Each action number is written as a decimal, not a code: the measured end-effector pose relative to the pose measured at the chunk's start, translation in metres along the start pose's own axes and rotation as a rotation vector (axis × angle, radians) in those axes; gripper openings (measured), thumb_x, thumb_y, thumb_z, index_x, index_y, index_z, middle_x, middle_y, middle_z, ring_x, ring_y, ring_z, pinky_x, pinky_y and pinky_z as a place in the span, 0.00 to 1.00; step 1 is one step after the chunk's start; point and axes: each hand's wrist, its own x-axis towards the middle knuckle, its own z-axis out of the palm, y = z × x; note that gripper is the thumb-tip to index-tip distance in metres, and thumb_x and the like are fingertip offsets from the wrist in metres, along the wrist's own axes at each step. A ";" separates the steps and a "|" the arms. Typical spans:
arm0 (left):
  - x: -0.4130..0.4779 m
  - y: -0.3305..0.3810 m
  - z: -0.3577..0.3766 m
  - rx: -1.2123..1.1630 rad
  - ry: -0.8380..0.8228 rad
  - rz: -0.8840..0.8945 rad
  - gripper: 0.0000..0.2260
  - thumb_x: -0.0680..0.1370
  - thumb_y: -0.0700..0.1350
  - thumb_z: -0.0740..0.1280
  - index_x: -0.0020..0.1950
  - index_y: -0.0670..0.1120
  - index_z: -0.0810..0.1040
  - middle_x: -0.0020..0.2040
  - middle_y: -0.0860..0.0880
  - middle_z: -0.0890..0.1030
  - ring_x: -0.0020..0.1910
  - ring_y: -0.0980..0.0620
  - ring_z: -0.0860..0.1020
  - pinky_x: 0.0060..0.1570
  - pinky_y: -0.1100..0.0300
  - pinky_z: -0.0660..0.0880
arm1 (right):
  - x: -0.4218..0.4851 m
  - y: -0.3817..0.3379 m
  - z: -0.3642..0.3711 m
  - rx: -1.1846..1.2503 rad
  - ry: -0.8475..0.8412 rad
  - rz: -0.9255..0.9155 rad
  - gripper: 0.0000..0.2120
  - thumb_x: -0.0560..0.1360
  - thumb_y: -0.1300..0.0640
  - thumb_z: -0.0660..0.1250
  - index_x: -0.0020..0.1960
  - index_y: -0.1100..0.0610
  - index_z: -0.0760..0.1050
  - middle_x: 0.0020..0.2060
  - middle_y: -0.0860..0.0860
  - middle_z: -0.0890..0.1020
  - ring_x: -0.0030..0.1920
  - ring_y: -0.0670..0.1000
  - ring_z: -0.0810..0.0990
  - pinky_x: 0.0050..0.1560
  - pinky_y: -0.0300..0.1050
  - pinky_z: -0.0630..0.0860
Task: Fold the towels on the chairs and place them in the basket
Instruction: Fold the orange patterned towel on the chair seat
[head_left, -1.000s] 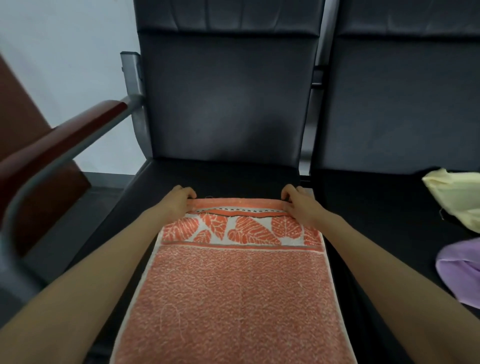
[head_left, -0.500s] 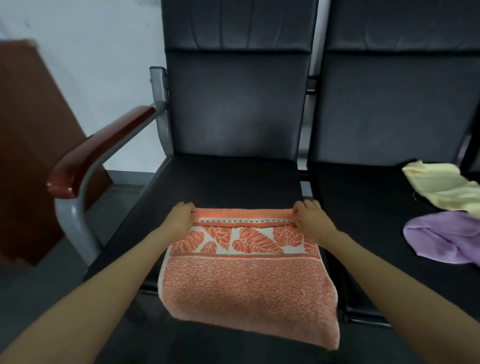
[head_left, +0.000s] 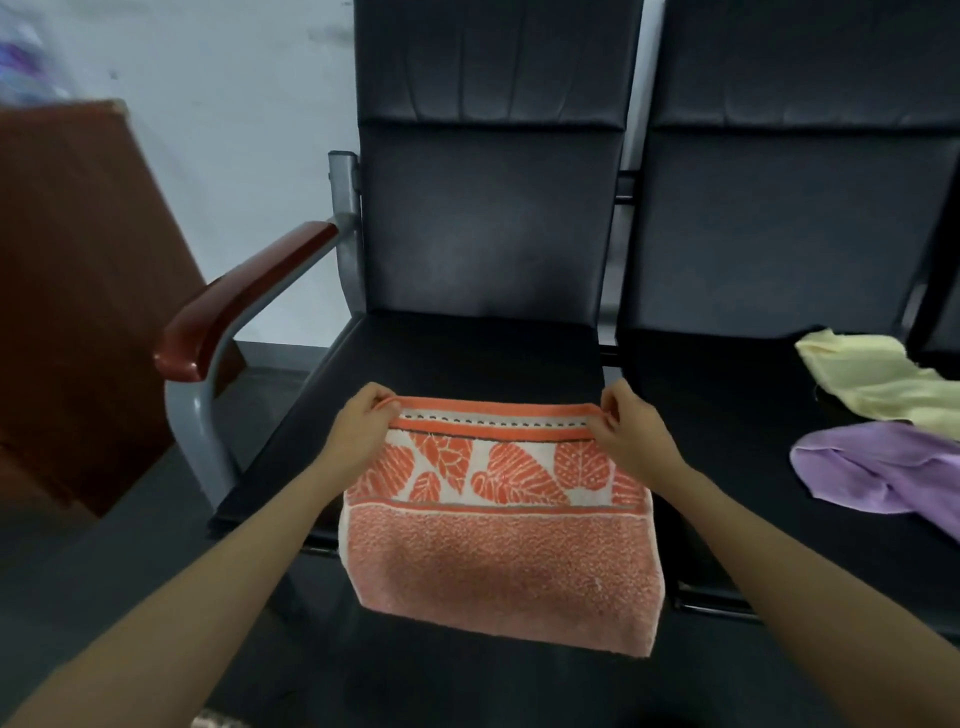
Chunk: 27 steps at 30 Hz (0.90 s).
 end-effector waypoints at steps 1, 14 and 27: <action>0.003 0.002 -0.002 -0.061 0.012 -0.036 0.05 0.82 0.46 0.59 0.50 0.47 0.72 0.40 0.44 0.79 0.33 0.49 0.79 0.35 0.56 0.77 | 0.002 -0.006 -0.007 0.068 -0.001 -0.020 0.07 0.77 0.57 0.64 0.46 0.56 0.66 0.34 0.53 0.74 0.30 0.48 0.71 0.31 0.44 0.71; 0.076 -0.056 0.026 0.676 0.063 -0.039 0.08 0.80 0.43 0.62 0.58 0.43 0.74 0.59 0.44 0.72 0.52 0.43 0.76 0.53 0.51 0.74 | 0.055 0.029 0.033 -0.138 -0.428 0.255 0.19 0.77 0.55 0.66 0.67 0.54 0.66 0.61 0.55 0.69 0.51 0.52 0.75 0.49 0.42 0.72; 0.070 -0.041 0.002 0.619 -0.300 -0.084 0.16 0.77 0.43 0.68 0.63 0.51 0.71 0.59 0.46 0.74 0.46 0.53 0.78 0.39 0.62 0.75 | 0.061 0.005 0.044 -0.517 -0.505 0.307 0.15 0.77 0.61 0.60 0.64 0.56 0.69 0.62 0.57 0.67 0.55 0.59 0.75 0.57 0.52 0.75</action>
